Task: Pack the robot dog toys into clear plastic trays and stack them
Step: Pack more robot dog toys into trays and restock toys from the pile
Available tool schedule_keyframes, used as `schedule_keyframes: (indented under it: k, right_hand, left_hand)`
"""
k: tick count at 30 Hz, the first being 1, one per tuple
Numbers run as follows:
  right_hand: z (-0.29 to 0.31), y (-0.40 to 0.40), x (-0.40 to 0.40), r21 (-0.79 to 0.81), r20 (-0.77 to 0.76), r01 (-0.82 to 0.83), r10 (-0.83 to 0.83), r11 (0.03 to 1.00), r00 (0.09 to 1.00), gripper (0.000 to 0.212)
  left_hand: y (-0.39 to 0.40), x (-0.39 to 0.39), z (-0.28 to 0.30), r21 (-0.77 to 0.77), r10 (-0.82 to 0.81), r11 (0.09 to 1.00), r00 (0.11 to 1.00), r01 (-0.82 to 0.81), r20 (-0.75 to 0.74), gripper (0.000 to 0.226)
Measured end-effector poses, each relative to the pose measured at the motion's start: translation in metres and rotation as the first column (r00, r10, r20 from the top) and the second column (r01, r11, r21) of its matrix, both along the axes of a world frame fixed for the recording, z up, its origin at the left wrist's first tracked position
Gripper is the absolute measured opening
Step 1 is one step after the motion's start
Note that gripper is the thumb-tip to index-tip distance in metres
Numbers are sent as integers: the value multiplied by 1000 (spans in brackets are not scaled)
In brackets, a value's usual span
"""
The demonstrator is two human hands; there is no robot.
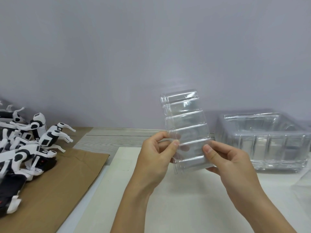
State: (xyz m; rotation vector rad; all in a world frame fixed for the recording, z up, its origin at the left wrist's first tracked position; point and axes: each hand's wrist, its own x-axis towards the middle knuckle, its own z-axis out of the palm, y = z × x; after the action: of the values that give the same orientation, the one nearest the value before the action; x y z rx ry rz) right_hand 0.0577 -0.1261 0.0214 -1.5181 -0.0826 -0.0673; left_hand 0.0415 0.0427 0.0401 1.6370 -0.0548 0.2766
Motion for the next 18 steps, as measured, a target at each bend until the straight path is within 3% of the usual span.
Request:
schedule_keyframes:
  k: [13, 18]
  right_hand:
    - [6, 3, -3, 22, 112, 62, -64, 998, 992, 12]
    - [3, -8, 4, 119, 44, 119, -125, 986, 991, 15]
  left_hand:
    - [0, 6, -5, -112, 277, 954, 960, -278, -28, 18]
    - [13, 8, -6, -244, 407, 870, 904, -428, -131, 30]
